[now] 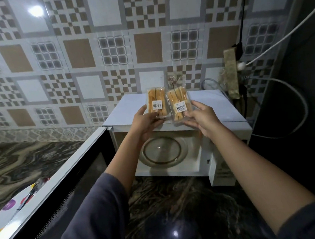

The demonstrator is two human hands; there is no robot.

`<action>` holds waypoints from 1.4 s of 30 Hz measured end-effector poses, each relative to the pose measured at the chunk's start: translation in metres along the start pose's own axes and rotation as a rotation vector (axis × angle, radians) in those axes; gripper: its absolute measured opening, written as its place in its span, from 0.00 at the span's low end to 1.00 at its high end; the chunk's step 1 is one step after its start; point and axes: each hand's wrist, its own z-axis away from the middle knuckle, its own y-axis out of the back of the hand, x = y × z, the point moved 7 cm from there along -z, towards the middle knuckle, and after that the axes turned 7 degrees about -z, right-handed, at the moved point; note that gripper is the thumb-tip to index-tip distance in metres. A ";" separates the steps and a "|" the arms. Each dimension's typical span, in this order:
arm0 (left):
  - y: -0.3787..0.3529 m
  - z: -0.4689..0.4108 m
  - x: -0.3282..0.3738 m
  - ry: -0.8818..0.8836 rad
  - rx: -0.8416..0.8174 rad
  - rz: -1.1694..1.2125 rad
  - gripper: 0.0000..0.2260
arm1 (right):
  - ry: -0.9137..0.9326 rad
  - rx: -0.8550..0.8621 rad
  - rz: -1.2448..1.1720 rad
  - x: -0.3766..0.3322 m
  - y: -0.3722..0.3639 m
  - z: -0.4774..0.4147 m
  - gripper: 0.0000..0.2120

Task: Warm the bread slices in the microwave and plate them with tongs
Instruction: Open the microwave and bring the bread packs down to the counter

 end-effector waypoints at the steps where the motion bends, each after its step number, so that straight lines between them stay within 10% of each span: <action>1: 0.000 0.007 -0.001 -0.009 -0.014 0.021 0.13 | 0.012 -0.007 -0.007 0.001 0.001 0.007 0.29; 12: 0.026 0.110 -0.050 -0.103 -0.091 0.156 0.27 | 0.213 0.077 -0.182 0.056 0.028 0.121 0.27; 26: 0.076 0.214 -0.196 0.115 -0.004 0.040 0.29 | 0.024 0.241 -0.195 0.205 0.074 0.221 0.27; 42: 0.085 0.227 -0.254 0.089 0.074 -0.497 0.26 | -0.018 0.258 0.594 0.245 0.106 0.234 0.26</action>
